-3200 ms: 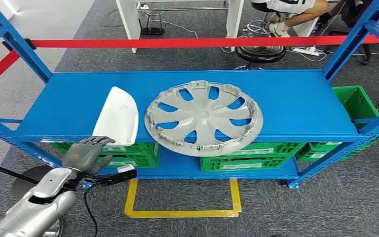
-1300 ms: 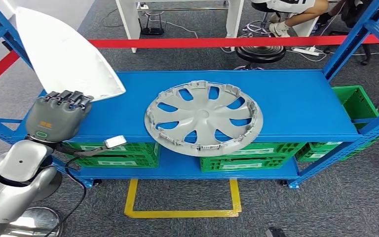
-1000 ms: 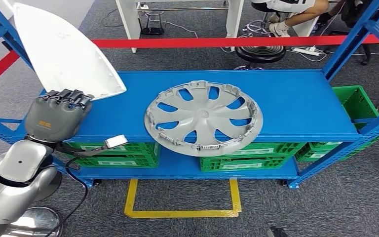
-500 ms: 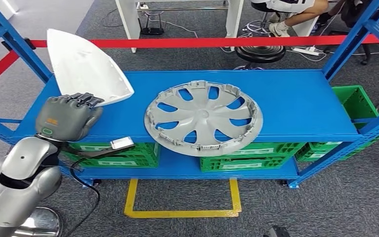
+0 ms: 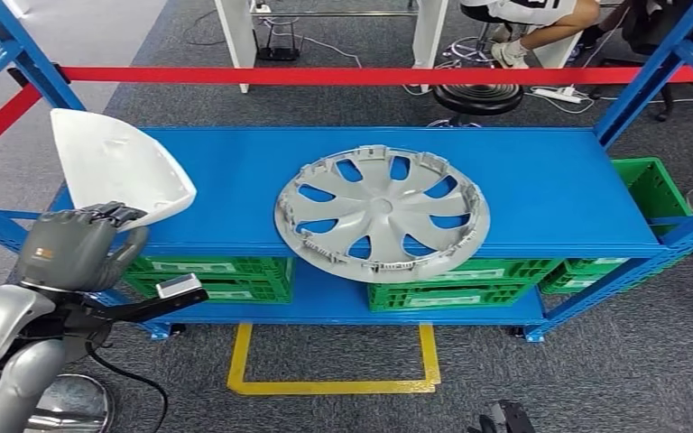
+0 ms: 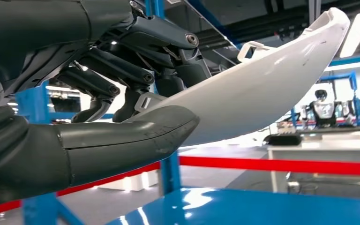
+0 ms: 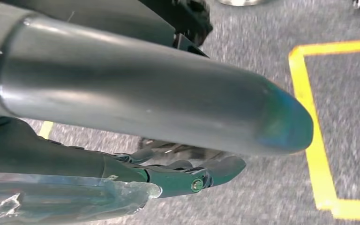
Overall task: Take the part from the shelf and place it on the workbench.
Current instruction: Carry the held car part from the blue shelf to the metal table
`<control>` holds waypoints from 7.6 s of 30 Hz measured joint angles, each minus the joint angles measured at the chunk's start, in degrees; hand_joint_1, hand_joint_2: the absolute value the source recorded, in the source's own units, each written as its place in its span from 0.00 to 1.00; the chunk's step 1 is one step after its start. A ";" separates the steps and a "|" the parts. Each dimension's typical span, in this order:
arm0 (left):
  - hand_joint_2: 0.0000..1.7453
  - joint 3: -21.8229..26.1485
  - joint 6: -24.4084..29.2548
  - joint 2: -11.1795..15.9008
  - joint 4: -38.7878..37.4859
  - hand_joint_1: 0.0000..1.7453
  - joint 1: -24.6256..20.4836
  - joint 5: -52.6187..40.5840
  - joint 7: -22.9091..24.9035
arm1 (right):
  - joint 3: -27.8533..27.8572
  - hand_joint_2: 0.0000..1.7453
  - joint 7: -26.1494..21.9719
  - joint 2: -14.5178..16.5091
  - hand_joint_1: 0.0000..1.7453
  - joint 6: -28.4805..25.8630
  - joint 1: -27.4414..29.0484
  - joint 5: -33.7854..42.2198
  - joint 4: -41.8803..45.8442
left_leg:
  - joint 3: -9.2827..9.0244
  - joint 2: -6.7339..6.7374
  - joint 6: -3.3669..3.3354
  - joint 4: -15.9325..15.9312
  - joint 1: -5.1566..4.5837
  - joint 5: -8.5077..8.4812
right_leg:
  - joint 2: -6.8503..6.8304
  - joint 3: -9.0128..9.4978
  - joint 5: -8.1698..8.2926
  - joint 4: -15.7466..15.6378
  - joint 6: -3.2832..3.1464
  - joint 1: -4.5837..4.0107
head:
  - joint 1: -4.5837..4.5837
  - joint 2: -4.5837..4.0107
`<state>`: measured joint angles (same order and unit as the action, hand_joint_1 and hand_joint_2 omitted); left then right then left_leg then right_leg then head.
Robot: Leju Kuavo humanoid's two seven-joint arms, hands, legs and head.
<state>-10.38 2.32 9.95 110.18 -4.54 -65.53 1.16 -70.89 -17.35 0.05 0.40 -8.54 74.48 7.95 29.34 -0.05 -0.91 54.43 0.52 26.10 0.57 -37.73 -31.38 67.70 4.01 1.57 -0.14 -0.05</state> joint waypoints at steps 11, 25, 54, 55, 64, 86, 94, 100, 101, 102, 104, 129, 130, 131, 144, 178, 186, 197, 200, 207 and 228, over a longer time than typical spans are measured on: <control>1.00 2.86 -0.76 -0.33 1.04 0.91 2.05 -0.33 -0.95 | -0.54 0.00 0.12 0.78 0.00 1.51 -2.09 0.01 -3.57 | 2.35 -0.08 2.68 2.99 0.34 0.15 | 0.17 4.58 3.97 -6.98 -0.79 -0.05 | -0.09 0.01; 1.00 4.44 -1.66 -0.66 1.89 0.91 2.99 -2.88 -1.99 | -3.35 0.00 -1.24 1.80 0.00 3.47 -2.94 0.01 -5.82 | -1.28 -0.05 1.33 2.29 -0.88 3.43 | 0.00 -0.97 9.64 -7.60 -2.05 -1.14 | 0.09 0.01; 1.00 7.70 -2.73 -0.79 3.06 0.91 5.73 -3.02 -2.43 | -6.14 0.00 -0.95 2.50 0.00 3.29 -3.46 -0.10 -7.12 | -1.88 -0.15 3.26 3.45 0.31 2.64 | -0.32 0.20 9.88 -9.57 -2.41 -1.23 | 0.24 0.00; 1.00 7.86 -2.73 -0.81 3.15 0.91 5.86 -3.05 -2.55 | -6.29 0.00 -0.93 2.48 0.00 3.31 -3.41 -0.08 -7.16 | -2.95 -0.21 2.83 1.30 0.06 3.13 | -0.28 -0.19 10.60 -9.67 -2.05 -1.16 | 0.20 -0.01; 1.00 8.51 -2.73 -1.15 3.57 0.91 8.06 -3.82 -3.14 | -7.60 0.00 -1.17 2.59 0.00 3.78 -2.39 -0.58 -7.21 | 3.07 0.08 -0.45 0.69 -0.97 -1.94 | -0.31 -4.06 -0.12 7.12 -0.93 -0.82 | -0.08 0.00; 1.00 12.17 -2.94 -0.90 4.35 0.91 10.13 -2.42 -3.90 | -10.50 0.00 -0.78 2.68 0.00 4.65 -3.71 -0.35 -7.42 | -2.81 -0.17 2.46 0.85 -0.03 2.59 | -0.50 0.91 10.12 -10.12 -2.42 -1.64 | 0.29 -0.01; 1.00 15.24 -4.26 -0.62 4.95 0.91 11.69 0.28 -4.04 | -11.86 0.00 -0.13 2.90 0.00 4.98 -3.58 -0.78 -7.43 | 2.25 0.15 -0.23 0.81 -0.81 -1.33 | -0.52 -3.43 -1.18 6.16 -1.42 -1.15 | 0.07 -0.01; 1.00 17.44 -5.47 -0.72 5.35 0.91 12.35 2.16 -4.59 | -12.99 0.00 0.51 2.90 0.00 4.68 -4.39 -0.82 -7.46 | 5.88 0.10 0.51 1.28 -1.23 -4.64 | -0.31 10.16 2.39 -9.19 -2.64 -2.10 | 0.10 -0.01; 1.00 17.70 -5.54 -0.72 5.51 0.91 12.40 2.28 -4.68 | -13.13 0.00 0.54 2.91 0.00 4.68 -4.47 -0.82 -7.46 | 6.12 0.13 0.71 1.21 -1.23 -5.23 | -0.25 11.12 1.88 -11.03 -2.67 -2.22 | 0.11 -0.01; 1.00 17.90 -5.60 -0.72 5.61 0.91 12.42 2.39 -4.75 | -13.23 0.00 0.56 2.91 0.00 4.69 -4.46 -0.81 -7.46 | 6.24 0.16 0.86 1.13 -1.16 -5.75 | -0.19 11.19 1.90 -11.61 -2.68 -2.28 | 0.13 -0.01; 1.00 18.07 -5.63 -0.73 5.68 0.91 12.46 2.51 -4.81 | -13.34 0.00 0.58 2.92 0.00 4.70 -4.37 -0.80 -7.47 | 6.34 0.16 1.02 0.98 -1.07 -6.23 | -0.13 10.87 2.21 -11.41 -2.76 -2.38 | 0.11 -0.01; 1.00 19.99 -5.93 -1.18 6.83 0.91 13.65 3.13 -4.81 | -15.10 0.00 0.88 3.18 0.00 4.74 -4.41 -0.83 -7.60 | 6.51 0.28 0.65 1.44 -0.44 -4.71 | -0.40 4.04 2.97 1.23 -1.02 -1.61 | -0.04 0.01; 1.00 20.06 -5.93 -1.19 6.90 0.91 13.70 3.13 -4.81 | -15.19 0.00 0.87 3.19 0.00 4.77 -4.53 -0.83 -7.60 | 7.10 0.25 0.93 1.62 -0.46 -5.23 | -0.27 7.09 2.82 -3.23 -0.97 -1.59 | -0.04 0.01; 1.00 20.12 -5.94 -1.21 7.01 0.91 13.75 3.14 -4.81 | -15.27 0.00 0.87 3.20 0.00 4.82 -4.65 -0.83 -7.60 | 7.51 0.22 1.21 1.74 -0.50 -5.84 | -0.13 9.39 2.05 -6.85 -1.10 -1.62 | 0.00 0.01; 1.00 21.16 -8.23 -1.43 7.34 0.91 13.87 3.36 -3.33 | -17.02 0.00 1.06 3.38 0.00 3.82 -4.96 -0.78 -7.66 | 7.71 0.12 2.13 15.42 -0.57 -1.16 | -0.21 2.87 7.34 -9.80 -4.51 -2.35 | 0.40 -0.01; 1.00 22.13 -9.03 -1.77 8.11 0.91 13.48 3.10 -2.69 | -18.52 0.00 1.94 3.31 0.00 0.79 -5.62 -0.78 -7.83 | 1.40 2.92 2.43 1.99 -0.75 0.01 | -2.72 3.34 7.08 -9.14 -3.10 -1.90 | 0.63 -0.01; 1.00 22.56 -9.47 -1.92 8.13 0.91 13.61 3.01 -2.58 | -18.55 0.00 2.27 3.40 0.00 0.94 -5.67 -0.79 -7.82 | 2.84 -1.17 -0.17 1.60 -0.78 -1.61 | -0.82 -3.18 -1.35 6.27 -1.61 -1.63 | 0.33 -0.01; 1.00 22.75 -10.17 -1.99 8.13 0.91 13.55 2.34 -2.57 | -18.55 0.00 2.58 3.62 0.00 0.72 -6.12 -0.78 -7.84 | 5.13 -5.15 2.15 3.21 -0.47 -1.79 | 1.73 5.80 5.14 -9.53 -3.21 -1.21 | 0.59 -0.01; 1.00 22.80 -10.53 -1.93 8.12 0.91 13.19 2.15 -2.44 | -18.55 0.00 2.62 3.68 0.00 1.11 -6.13 -0.61 -7.88 | 9.38 -1.40 3.04 12.41 -0.39 3.32 | -0.45 5.77 5.33 -9.83 -3.80 -1.19 | 1.07 -0.01; 1.00 22.78 -10.95 -1.90 8.04 0.91 12.99 2.02 -1.99 | -18.55 0.00 2.71 3.70 0.00 1.60 -6.23 -0.58 -7.89 | 4.62 3.78 3.47 4.68 -0.15 -1.69 | -5.25 5.92 4.95 -9.65 -3.27 -1.63 | 1.10 -0.01; 1.00 23.03 -11.90 -1.55 8.00 0.91 12.67 1.55 -1.47 | -18.56 0.00 3.27 4.01 0.00 1.97 -6.29 -0.72 -7.90 | 6.51 -4.57 2.56 4.51 -0.15 -1.73 | 1.65 4.92 4.92 -8.37 -3.00 -0.85 | 0.85 -0.01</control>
<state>12.65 -9.58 8.40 118.18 8.12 -63.98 -0.32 -89.45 -14.09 4.07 2.37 -14.83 73.77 0.04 35.85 -4.62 1.65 58.94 0.37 24.37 2.23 -32.82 -26.46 59.34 1.01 0.71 0.71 -0.07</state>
